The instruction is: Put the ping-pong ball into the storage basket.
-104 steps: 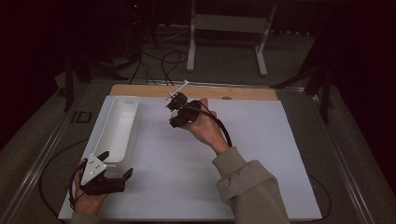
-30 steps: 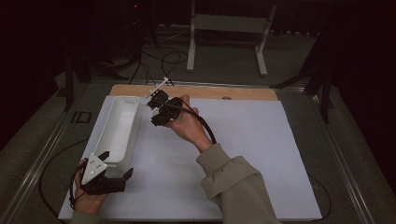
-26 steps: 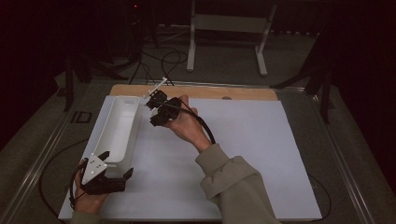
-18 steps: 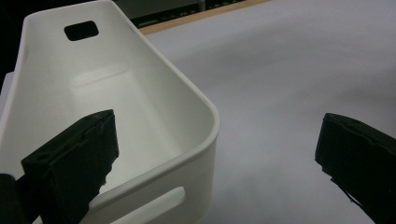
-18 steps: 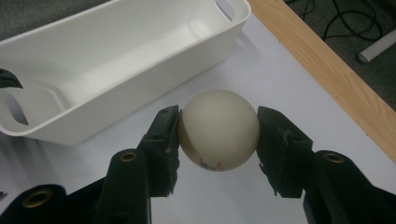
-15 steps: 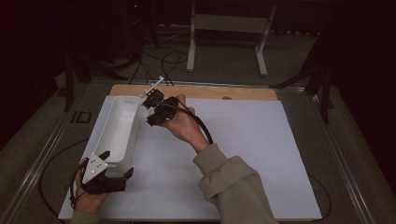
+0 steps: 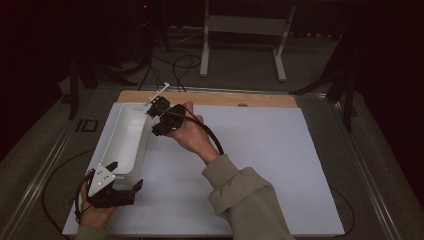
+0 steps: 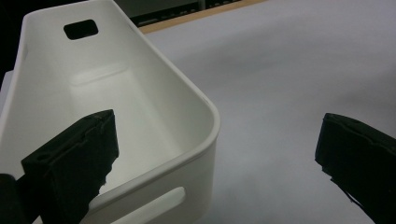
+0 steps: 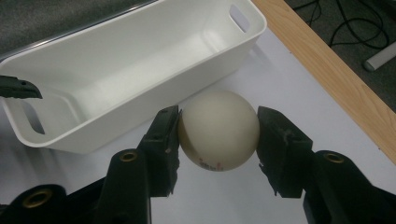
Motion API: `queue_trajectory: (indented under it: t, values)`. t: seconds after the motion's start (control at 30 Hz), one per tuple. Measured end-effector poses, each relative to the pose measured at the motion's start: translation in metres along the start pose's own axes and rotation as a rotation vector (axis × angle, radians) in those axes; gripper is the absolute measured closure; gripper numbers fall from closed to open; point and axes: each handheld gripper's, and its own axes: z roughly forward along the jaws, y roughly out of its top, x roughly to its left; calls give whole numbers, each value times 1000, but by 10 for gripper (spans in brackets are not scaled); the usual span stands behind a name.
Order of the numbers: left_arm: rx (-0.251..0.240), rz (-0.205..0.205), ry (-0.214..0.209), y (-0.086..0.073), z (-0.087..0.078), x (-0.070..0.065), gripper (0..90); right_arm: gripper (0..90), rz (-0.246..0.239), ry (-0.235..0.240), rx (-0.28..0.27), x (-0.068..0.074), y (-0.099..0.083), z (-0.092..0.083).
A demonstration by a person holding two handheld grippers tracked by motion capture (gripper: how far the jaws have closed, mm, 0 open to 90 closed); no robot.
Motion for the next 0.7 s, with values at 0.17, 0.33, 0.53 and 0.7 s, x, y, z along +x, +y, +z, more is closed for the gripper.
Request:
queue_trajectory:
  t: [0.17, 0.33, 0.53, 0.7]
  values:
    - [-1, -3, 1, 0, 0, 0, 4, 510, -7, 8, -2, 4, 2, 3]
    - [1, -4, 8, 0, -1, 1, 7, 509, -3, 13, -5, 6, 4, 5]
    - [1, -5, 12, 0, -1, 0, 7, 509, -8, 17, -10, 7, 5, 6]
    - [0, -7, 12, 0, -1, 0, 6, 510, -7, 21, -12, 9, 7, 8]
